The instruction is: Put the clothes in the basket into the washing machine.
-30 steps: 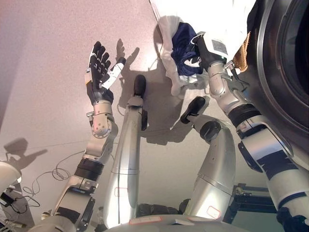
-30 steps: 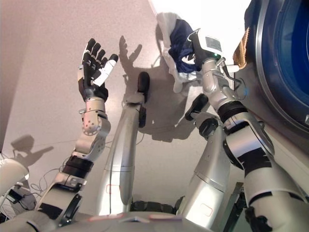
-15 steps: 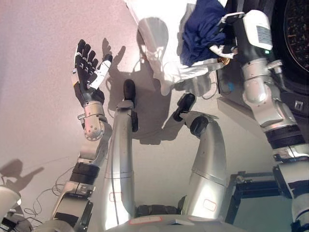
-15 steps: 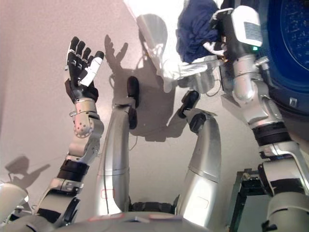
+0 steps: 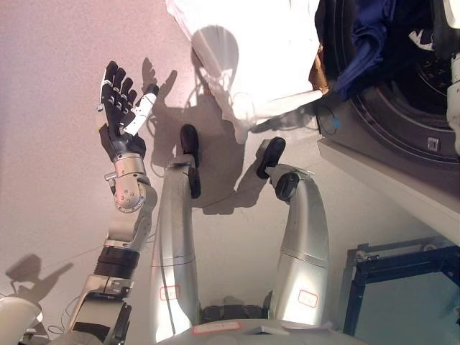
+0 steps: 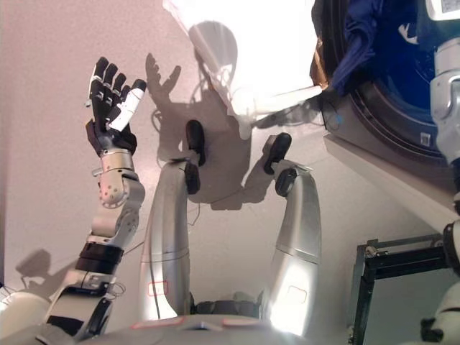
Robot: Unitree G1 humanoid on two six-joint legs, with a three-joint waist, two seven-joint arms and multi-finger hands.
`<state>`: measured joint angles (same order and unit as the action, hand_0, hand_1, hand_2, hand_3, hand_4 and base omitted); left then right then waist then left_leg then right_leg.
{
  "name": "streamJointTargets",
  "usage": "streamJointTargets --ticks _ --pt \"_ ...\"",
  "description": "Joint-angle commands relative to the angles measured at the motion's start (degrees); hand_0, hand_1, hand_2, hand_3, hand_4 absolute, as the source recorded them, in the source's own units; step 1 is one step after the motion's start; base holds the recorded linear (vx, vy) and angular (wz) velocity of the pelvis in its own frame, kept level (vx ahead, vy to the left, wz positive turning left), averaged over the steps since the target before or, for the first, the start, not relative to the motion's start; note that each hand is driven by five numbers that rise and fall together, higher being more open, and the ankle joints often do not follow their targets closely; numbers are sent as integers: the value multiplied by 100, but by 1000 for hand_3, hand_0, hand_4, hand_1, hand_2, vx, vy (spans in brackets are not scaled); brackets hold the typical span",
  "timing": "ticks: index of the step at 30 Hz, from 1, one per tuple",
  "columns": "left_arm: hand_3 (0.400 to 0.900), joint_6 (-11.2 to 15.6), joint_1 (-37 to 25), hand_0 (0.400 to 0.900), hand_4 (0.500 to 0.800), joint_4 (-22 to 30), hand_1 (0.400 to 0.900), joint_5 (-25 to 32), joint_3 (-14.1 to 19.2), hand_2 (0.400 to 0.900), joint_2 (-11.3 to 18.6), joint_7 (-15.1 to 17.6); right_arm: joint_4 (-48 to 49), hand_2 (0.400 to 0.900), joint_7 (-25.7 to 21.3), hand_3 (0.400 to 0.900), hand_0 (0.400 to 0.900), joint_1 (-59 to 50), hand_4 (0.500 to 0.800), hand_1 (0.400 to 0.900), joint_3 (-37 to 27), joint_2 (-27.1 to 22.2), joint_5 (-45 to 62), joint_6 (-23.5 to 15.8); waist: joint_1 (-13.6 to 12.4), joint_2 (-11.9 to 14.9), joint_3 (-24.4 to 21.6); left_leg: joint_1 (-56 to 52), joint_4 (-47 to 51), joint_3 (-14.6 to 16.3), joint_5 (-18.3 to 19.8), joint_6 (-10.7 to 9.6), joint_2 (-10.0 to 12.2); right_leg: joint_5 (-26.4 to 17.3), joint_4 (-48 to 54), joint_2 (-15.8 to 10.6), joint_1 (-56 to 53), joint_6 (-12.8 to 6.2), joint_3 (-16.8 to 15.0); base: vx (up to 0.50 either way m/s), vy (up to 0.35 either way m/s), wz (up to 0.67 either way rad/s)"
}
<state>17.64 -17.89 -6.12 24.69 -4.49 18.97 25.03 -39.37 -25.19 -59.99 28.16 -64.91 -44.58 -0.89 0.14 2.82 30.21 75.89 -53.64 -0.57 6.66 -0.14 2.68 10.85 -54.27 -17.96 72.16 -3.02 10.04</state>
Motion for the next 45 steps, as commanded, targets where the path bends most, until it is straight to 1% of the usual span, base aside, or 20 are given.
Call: streamJointTargets --ticks 1,3,5,6,8,9,13,18,22,25,28,31,33,34,37,39,41,45 --pt "900 398 503 900 800 136 900 -246 42 900 48 -58 -717 400 -302 400 400 -395 500 400 781 -230 -647 569 -125 165 -1100 117 65 -312 503 -219 -21 11 -47 154 620 -403 4 0 0 0" --pt "900 397 472 900 800 103 900 -183 12 900 78 -117 -1209 400 -184 400 400 -974 500 400 1514 -231 -1042 738 -157 150 -1140 138 70 -304 498 -228 -27 13 -48 157 652 -401 6 0 0 0" --pt "900 399 469 900 800 134 900 -166 14 900 91 -126 -1523 400 -121 400 400 -1333 500 400 1950 -190 -1251 841 -144 132 -1170 166 70 -292 488 -233 -24 8 -39 151 672 -400 -5 0 0 0" --pt "900 397 445 900 800 118 900 -163 -3 900 119 -135 -1761 400 -29 400 400 -1531 500 400 2290 -159 -1449 888 -160 135 -1183 174 82 -278 484 -237 -30 2 -34 153 685 -401 -7 0 0 0" --pt "900 385 450 900 800 124 900 -153 -11 900 124 -139 -2082 400 88 400 400 -1809 500 400 2701 -110 -1610 938 -158 113 -1215 197 99 -272 463 -246 -33 -5 -22 142 697 -402 0 0 0 0" --pt "900 367 456 900 800 118 900 -150 9 900 152 -129 -2037 400 141 400 400 -1933 500 400 2848 -142 -1697 963 -151 133 -1233 205 102 -278 459 -249 -33 -5 -10 146 698 -399 5 3 2 -6" --pt "900 314 425 900 800 44 900 -125 79 900 138 -111 -1911 400 279 400 400 -2508 500 400 3334 -198 -1945 1097 -88 155 -1287 216 179 -257 438 -254 -25 -24 63 194 709 -405 17 1 -3 -2" --pt "900 316 448 900 800 81 900 -105 125 900 183 -105 -1782 400 148 400 400 -3313 500 400 3724 -310 -1844 1251 -58 185 -1355 249 234 -246 420 -246 -18 -53 108 229 747 -409 3 -5 7 -6" --pt "900 298 489 900 800 34 900 -109 125 900 211 -140 -1573 400 173 400 400 -3729 500 400 4030 -294 -1900 1235 -41 198 -1387 286 221 -247 415 -239 -15 -46 77 250 796 -394 -6 2 15 -7" --pt "900 308 484 900 800 16 900 -68 114 900 220 -181 -1629 400 258 400 400 -3833 500 400 4256 -216 -2011 1176 -50 195 -1396 320 211 -253 411 -242 -17 -49 73 239 816 -397 0 1 -5 1" --pt "900 324 485 900 800 -6 900 -17 75 900 197 -219 -2126 400 378 400 400 -3586 500 400 4324 -34 -2057 1111 -86 166 -1385 332 223 -259 394 -250 -32 -53 56 218 844 -401 -6 -7 0 2" --pt "900 343 448 900 800 -37 900 54 16 900 165 -277 -2794 400 570 400 400 -3124 500 400 4191 328 -2099 1038 -141 139 -1364 339 230 -259 384 -254 -53 -43 40 199 852 -398 -12 -5 -8 4" --pt "900 350 438 900 800 -42 900 75 50 900 174 -254 -3017 400 649 400 400 -3035 500 400 4164 482 -2076 1052 -161 141 -1370 341 222 -265 378 -260 -62 -45 30 198 867 -387 -20 0 0 0" --pt "900 335 451 900 800 -37 900 85 84 900 202 -243 -2988 400 713 400 400 -3140 500 400 4257 476 -2068 1049 -162 158 -1381 349 220 -265 376 -263 -61 -43 29 203 874 -383 -25 6 5 -8" --pt "900 237 459 900 800 -26 900 75 234 900 214 -200 -2284 400 883 400 400 -3491 500 400 4505 286 -2003 951 -106 197 -1388 372 204 -237 381 -270 -45 -44 23 231 886 -369 -34 -2 16 -10" --pt "900 199 448 900 800 -3 900 75 243 900 164 -207 -2132 400 955 400 400 -3328 500 400 4402 308 -1916 896 -107 153 -1364 411 189 -238 381 -262 -55 -36 6 235 917 -366 -37 0 0 0" --pt "900 189 465 900 800 37 900 114 246 900 157 -223 -2334 400 1032 400 400 -3127 500 400 4255 482 -1839 888 -136 113 -1362 449 179 -240 383 -257 -67 -20 -13 229 949 -365 -46 -5 -1 5" --pt "900 194 421 900 800 62 900 151 208 900 147 -250 -2977 400 1128 400 400 -2642 500 400 3810 1064 -1663 908 -198 50 -1343 495 114 -259 383 -250 -92 1 -97 197 1026 -345 -72 1 -2 2"
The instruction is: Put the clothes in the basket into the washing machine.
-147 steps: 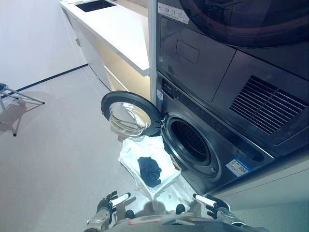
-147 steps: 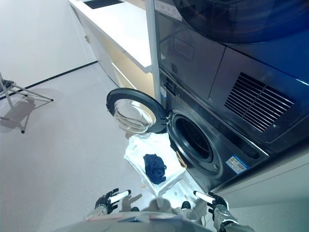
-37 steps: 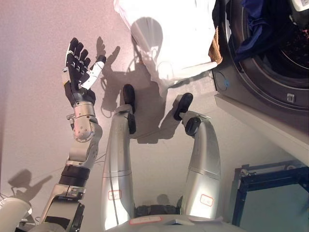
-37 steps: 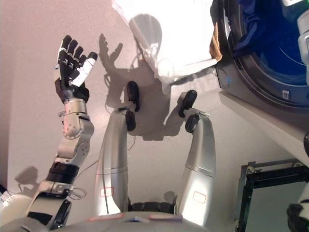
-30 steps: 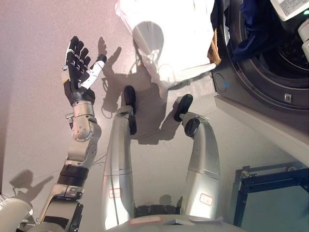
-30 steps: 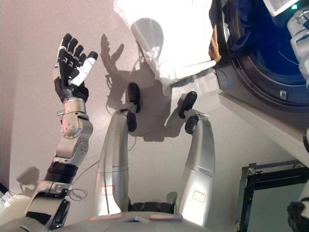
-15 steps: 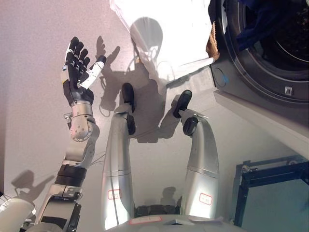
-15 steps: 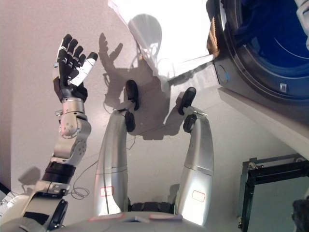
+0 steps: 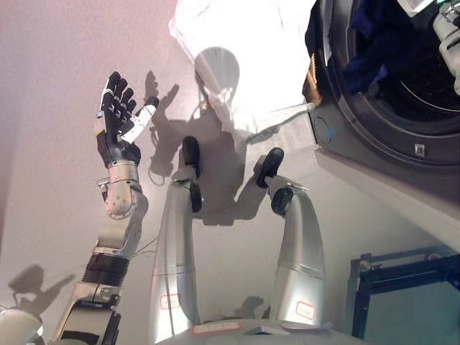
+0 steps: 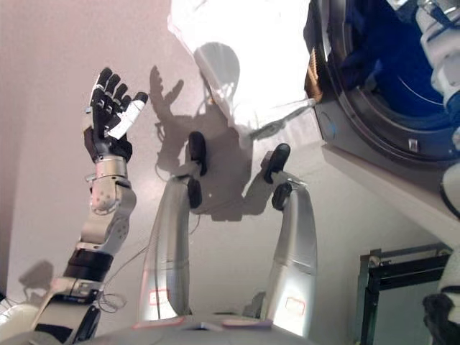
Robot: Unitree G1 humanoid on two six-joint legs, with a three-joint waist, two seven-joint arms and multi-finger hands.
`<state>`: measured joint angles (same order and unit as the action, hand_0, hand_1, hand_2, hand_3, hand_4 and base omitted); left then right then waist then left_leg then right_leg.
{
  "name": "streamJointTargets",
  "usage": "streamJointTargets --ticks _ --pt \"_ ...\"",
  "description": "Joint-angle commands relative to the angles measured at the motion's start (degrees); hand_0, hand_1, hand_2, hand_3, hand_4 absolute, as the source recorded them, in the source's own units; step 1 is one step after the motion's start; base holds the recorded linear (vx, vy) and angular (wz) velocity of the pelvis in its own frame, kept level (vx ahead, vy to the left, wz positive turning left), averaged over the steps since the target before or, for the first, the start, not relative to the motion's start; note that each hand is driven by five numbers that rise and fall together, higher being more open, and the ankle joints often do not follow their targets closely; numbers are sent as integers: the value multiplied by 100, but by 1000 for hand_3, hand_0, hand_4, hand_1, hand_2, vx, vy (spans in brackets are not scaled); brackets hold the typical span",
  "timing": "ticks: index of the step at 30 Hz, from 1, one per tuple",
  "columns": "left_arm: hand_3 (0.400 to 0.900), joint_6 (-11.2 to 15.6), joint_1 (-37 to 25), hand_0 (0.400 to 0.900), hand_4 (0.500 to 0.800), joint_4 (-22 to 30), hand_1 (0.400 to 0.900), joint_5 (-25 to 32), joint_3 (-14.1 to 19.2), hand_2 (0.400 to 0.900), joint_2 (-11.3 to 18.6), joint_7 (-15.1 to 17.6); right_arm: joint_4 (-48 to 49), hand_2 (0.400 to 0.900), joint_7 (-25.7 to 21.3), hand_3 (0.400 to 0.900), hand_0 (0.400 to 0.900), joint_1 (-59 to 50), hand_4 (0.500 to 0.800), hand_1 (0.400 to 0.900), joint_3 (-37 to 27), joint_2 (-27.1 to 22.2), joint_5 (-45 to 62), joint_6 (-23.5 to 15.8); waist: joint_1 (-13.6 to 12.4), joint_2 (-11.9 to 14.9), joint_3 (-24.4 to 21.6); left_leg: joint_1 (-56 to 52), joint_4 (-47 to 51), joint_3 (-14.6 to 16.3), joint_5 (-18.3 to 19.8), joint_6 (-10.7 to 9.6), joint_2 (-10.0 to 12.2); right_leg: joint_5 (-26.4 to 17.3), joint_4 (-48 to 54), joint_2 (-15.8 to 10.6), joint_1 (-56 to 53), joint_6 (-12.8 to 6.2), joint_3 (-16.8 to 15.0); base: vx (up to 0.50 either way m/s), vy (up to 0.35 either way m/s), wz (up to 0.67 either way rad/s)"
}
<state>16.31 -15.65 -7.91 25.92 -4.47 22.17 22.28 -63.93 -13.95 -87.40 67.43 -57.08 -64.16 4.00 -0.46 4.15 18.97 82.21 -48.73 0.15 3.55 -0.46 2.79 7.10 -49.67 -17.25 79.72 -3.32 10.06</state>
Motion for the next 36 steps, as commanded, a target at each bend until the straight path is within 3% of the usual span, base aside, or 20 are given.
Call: streamJointTargets --ticks 1,5,7,12,24,36 --pt "900 327 183 900 800 246 900 29 207 900 -160 31 -595 400 7 400 400 183 500 400 -187 361 312 428 -141 -82 -217 -126 -393 -329 696 -213 -102 377 -572 124 282 -315 -84 0 0 0" --pt "900 334 155 900 800 211 900 54 189 900 -149 46 -836 400 -21 400 400 358 500 400 -454 609 447 498 -156 -96 -200 -97 -436 -325 696 -204 -111 388 -620 122 312 -303 -95 0 0 0" --pt "900 304 133 900 800 188 900 103 204 900 -165 65 -1018 900 1 900 900 411 800 900 -611 812 555 576 -157 -113 -197 -84 -432 -325 687 -204 -116 378 -624 137 318 -299 -110 0 0 0" --pt "900 327 111 900 800 193 900 159 163 900 -139 14 -1208 900 -21 900 900 -17 800 900 -557 824 672 562 -171 -123 -239 -65 -460 -319 692 -194 -111 397 -664 122 341 -290 -101 12 -8 0" --pt "900 451 118 900 800 270 900 160 66 900 -161 -127 -1720 900 -189 900 900 818 800 900 -1023 717 523 786 -216 -204 -280 -198 -376 -273 691 -188 -86 396 -614 123 196 -312 -74 5 -3 2" --pt "900 512 -19 900 800 188 900 172 -33 900 -116 -144 -1094 900 -446 900 900 -223 800 900 -699 928 639 578 -227 -205 -287 -257 -283 -241 678 -177 -113 375 -523 175 117 -308 -83 0 0 0"
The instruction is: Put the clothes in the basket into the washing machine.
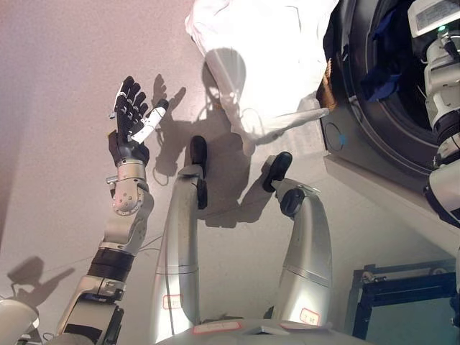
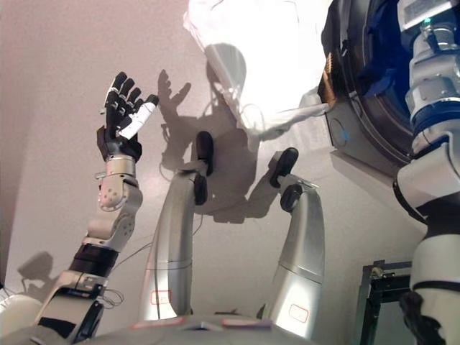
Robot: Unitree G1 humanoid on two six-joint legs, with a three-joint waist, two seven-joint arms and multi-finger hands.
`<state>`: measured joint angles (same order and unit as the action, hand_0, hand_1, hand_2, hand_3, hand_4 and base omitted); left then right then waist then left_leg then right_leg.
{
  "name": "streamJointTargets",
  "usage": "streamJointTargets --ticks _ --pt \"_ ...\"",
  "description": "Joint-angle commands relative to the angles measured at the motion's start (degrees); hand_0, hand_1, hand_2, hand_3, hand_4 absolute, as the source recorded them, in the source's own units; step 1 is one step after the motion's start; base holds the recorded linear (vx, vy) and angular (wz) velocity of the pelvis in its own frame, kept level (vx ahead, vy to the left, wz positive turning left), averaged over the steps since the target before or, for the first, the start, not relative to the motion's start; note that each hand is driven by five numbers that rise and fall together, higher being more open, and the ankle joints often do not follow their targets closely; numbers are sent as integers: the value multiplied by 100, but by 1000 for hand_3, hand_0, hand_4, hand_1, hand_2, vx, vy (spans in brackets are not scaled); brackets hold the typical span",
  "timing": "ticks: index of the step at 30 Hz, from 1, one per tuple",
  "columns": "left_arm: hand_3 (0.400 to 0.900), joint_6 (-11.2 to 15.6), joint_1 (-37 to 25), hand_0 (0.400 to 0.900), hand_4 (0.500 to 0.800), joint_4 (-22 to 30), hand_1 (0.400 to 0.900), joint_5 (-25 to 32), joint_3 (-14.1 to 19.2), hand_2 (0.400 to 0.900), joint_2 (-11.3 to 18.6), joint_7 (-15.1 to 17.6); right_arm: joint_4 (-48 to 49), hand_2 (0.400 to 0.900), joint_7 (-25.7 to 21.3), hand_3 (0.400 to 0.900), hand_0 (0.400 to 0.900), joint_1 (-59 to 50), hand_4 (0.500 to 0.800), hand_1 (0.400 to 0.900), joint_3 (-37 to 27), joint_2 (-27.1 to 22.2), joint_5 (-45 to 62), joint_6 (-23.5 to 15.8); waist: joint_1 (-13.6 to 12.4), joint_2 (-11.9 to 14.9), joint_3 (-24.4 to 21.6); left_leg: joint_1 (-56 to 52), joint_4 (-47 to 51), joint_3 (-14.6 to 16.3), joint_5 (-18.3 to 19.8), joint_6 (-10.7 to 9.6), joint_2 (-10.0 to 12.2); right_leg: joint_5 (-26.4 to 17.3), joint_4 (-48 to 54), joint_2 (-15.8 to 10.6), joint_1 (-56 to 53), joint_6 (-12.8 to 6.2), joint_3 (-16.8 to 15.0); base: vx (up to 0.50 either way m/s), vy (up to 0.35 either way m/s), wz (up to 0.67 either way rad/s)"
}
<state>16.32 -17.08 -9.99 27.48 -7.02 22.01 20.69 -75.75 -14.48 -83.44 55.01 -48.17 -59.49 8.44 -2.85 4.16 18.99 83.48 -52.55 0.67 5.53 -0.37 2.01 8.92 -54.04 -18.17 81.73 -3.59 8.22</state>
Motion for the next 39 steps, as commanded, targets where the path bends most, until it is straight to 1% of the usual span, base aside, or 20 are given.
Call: streamJointTargets --ticks 1,4,5,6,7,8,9,11,13,14,19,28,30,31,32,33,34,35,37,39 --pt "900 516 132 900 800 404 900 10 222 900 -84 24 125 900 -433 900 900 -739 800 900 601 17 189 134 11 -208 -290 -388 107 -286 481 -187 -31 192 -84 266 -88 -283 100 0 0 0" --pt "900 522 124 900 800 365 900 -1 239 900 -77 42 237 900 -461 900 900 -812 800 900 652 -94 253 92 34 -202 -284 -400 114 -282 479 -190 -23 179 -68 270 -108 -284 105 -16 16 -5" --pt "900 445 221 900 800 367 900 20 447 900 -11 178 1519 900 -125 900 900 -1018 800 900 858 -136 -36 278 97 -156 -282 -403 153 -271 443 -184 -5 136 -7 308 -123 -276 81 -43 68 -29" --pt "900 303 170 900 800 366 900 -85 660 900 -34 313 3143 900 -87 900 900 -735 800 900 630 -452 -222 263 226 -132 -238 -396 129 -263 458 -193 24 118 5 354 -115 -279 53 -23 61 -28" --pt "900 301 173 900 800 369 900 -86 645 900 -23 316 3191 900 -55 900 900 -697 800 900 591 -480 -241 269 209 -117 -239 -398 99 -261 497 -198 29 154 -27 355 -114 -282 47 -49 80 -38" --pt "900 127 127 900 800 342 900 -204 810 900 -121 390 4886 900 -72 900 900 -373 800 900 -154 -968 -181 205 421 -117 -186 -377 94 -250 482 -190 44 94 26 410 -135 -268 60 -145 55 -24" --pt "900 59 117 900 800 314 900 -234 842 900 -224 393 5565 900 -198 900 900 22 800 900 -727 -1187 -134 150 539 -158 -104 -308 148 -209 299 -130 37 -94 140 407 -107 -206 93 -154 49 -23" --pt "900 27 199 900 800 344 900 -234 854 900 -273 320 6346 900 -232 900 900 942 800 900 -1731 -1506 -280 46 620 -203 -78 -274 108 -259 330 -132 16 -38 87 413 -89 -210 98 -62 -5 3" --pt "900 18 335 900 800 406 900 -286 841 900 -233 264 6850 900 -156 900 900 1762 800 900 -2411 -1686 -412 -113 646 -206 -95 -256 103 -295 326 -136 1 -18 55 418 -61 -212 92 49 -23 4" --pt "900 11 392 900 800 437 900 -316 836 900 -204 251 7094 900 -120 900 900 2067 800 900 -2704 -1704 -460 -184 646 -203 -140 -298 34 -348 517 -183 10 170 -49 450 -87 -270 48 94 -28 1" --pt "900 -61 579 900 800 554 900 -430 862 900 -187 209 7839 900 32 900 900 3180 800 900 -3646 -1448 -271 -513 648 -172 -154 -283 -42 -365 537 -163 16 192 -131 466 -72 -261 9 17 -5 -4" --pt "900 -91 805 900 800 619 900 -427 908 900 -209 176 8209 900 82 900 900 3971 800 900 -4313 -1003 252 -718 647 -146 -177 -241 -251 -378 593 -135 46 200 -294 480 -31 -241 -55 -1 1 0" --pt "900 -59 841 900 800 644 900 -416 904 900 -203 209 8296 900 27 900 900 4041 800 900 -4372 -840 417 -803 619 -125 -158 -252 -251 -430 603 -93 21 156 -294 514 -36 -252 -78 42 424 -135" --pt "900 302 978 900 800 674 900 -153 990 900 -285 472 8349 900 18 900 900 3415 800 900 -3890 -462 568 -949 -174 -71 -152 -395 -96 -104 691 -240 571 -310 -178 -1422 33 -694 1529 53 1032 -284" --pt "900 273 1109 900 800 644 900 -81 1084 900 -341 323 8077 900 59 900 900 3270 800 900 -3689 -715 682 -962 -138 -203 21 -667 -4 -112 563 -214 525 -192 -265 -949 -449 -553 1057 25 870 -240" --pt "900 301 1096 900 800 670 900 28 961 900 -482 229 8139 900 73 900 900 3170 800 900 -3581 -679 870 -994 -144 -114 140 -819 70 -5 526 -204 441 -134 -298 -855 -778 -532 1058 -116 105 -14" --pt "900 271 1020 900 800 574 900 105 885 900 -458 234 8425 900 184 900 900 2908 800 900 -3621 -639 1161 -984 -78 -15 161 -915 55 62 549 -211 404 -69 -267 -868 -937 -498 1185 -41 -227 38" --pt "900 244 899 900 800 505 900 169 759 900 -527 218 8437 900 195 900 900 3012 800 900 -3726 -317 1785 -1081 -14 25 181 -986 46 98 560 -196 380 -13 -312 -909 -1047 -460 1278 8 -174 24" --pt "900 173 960 900 800 469 900 259 618 900 -565 223 8338 900 145 900 900 3319 800 900 -3858 67 2486 -1159 28 5 187 -1049 -2 100 566 -167 358 64 -372 -967 -1154 -411 1372 12 -53 9" --pt "900 272 1077 900 800 421 900 390 545 900 -662 236 8513 900 -147 900 900 4150 800 900 -4237 279 3613 -1564 100 8 196 -1230 36 107 550 -186 447 62 -280 -961 -1340 -403 1396 2 15 -10"
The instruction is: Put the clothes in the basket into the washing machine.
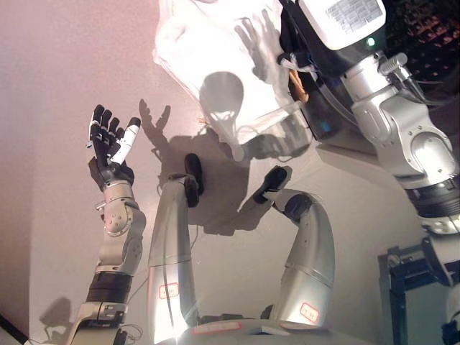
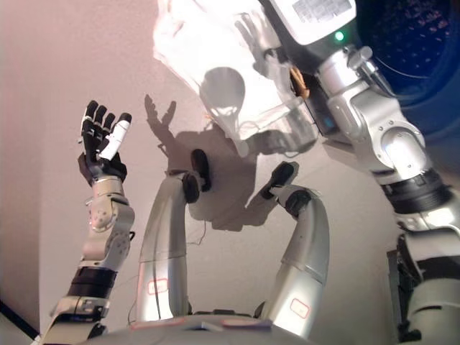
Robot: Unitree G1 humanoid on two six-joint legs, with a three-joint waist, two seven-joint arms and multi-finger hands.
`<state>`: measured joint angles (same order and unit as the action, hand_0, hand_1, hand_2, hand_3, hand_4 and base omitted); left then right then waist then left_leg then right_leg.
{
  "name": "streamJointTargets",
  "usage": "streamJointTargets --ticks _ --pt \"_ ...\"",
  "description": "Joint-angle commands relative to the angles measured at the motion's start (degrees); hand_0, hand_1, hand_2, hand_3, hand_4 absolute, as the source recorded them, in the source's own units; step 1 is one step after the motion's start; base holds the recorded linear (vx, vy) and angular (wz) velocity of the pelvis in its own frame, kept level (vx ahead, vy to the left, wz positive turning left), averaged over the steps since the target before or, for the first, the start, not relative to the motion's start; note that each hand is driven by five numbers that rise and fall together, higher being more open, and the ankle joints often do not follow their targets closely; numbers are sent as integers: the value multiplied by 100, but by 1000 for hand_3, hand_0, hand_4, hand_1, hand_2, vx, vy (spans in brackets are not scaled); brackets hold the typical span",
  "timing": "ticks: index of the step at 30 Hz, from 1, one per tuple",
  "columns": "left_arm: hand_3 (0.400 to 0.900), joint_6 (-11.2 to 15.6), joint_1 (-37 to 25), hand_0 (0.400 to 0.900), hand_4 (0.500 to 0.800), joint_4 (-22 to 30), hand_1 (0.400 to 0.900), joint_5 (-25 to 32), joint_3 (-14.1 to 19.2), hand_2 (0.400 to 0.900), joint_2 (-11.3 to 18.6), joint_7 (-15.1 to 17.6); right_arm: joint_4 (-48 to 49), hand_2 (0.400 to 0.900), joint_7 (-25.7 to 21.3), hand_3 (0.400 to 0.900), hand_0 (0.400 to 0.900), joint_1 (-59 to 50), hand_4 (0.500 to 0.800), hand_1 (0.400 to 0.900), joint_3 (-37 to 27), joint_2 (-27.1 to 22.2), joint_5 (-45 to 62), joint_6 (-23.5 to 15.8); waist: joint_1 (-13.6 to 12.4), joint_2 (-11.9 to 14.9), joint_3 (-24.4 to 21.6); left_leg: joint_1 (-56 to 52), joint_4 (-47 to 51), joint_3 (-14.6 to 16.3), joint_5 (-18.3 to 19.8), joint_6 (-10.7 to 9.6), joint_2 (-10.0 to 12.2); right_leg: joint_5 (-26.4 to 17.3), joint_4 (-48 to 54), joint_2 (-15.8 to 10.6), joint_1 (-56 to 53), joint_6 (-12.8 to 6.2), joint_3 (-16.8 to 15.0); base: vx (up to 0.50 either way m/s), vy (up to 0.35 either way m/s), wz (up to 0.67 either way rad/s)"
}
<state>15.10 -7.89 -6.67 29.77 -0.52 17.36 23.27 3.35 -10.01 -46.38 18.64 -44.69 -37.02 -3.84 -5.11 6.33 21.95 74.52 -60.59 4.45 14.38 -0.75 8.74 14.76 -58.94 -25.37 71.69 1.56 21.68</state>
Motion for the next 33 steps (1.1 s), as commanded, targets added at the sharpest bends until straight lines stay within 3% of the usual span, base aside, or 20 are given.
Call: streamJointTargets --ticks 1,6,14,15,20,28,33 --pt "900 362 192 900 800 13 900 205 -174 900 -175 -92 619 900 -418 900 900 741 800 900 -664 -36 1773 -421 359 -197 -105 -484 897 -252 -338 -168 -165 -547 301 -231 -470 -943 89 5 2 -14" --pt "900 397 312 900 800 -338 900 336 -196 900 -136 -130 296 900 -356 900 900 1362 800 900 -652 279 2804 -628 291 -150 -106 -1444 1592 -35 -417 -246 43 -723 999 -115 -1323 -1106 373 17 -18 -16" --pt "900 545 115 900 800 -1394 900 656 -289 900 -513 -476 -1449 900 -184 900 900 2016 800 900 -683 2159 4647 -1068 171 -275 -130 -3254 2904 252 -746 -336 119 -1063 2132 -1 -2866 -1303 727 71 -15 1" --pt "900 539 76 900 800 -1530 900 657 -295 900 -531 -527 -1580 900 -207 900 900 2092 800 900 -739 2336 4853 -1100 174 -274 -115 -3438 3127 328 -982 -289 83 -1266 2390 30 -3054 -1195 827 46 -2 10" --pt "900 521 69 900 800 -2259 900 622 -334 900 -692 -815 -2521 900 168 900 900 2467 800 900 -807 3050 6077 -1240 183 -331 -228 -4671 3973 454 -1192 -430 -19 -1556 3296 242 -4213 -1342 967 134 -10 6" --pt "900 316 323 900 800 -3490 900 156 -190 900 -795 -1375 -4074 900 533 900 900 3058 800 900 -801 3483 6406 -1068 144 -429 -913 -6343 5883 673 -1948 -741 -315 -2140 5222 815 -6034 -1527 1150 156 -12 -2" --pt "900 204 603 900 800 -3663 900 -191 -150 900 -785 -1582 -4708 900 626 900 900 3346 800 900 -969 3629 6305 -934 124 -467 -1313 -6929 6466 781 -2129 -807 -332 -2361 5988 933 -6809 -1571 1267 136 -23 6"
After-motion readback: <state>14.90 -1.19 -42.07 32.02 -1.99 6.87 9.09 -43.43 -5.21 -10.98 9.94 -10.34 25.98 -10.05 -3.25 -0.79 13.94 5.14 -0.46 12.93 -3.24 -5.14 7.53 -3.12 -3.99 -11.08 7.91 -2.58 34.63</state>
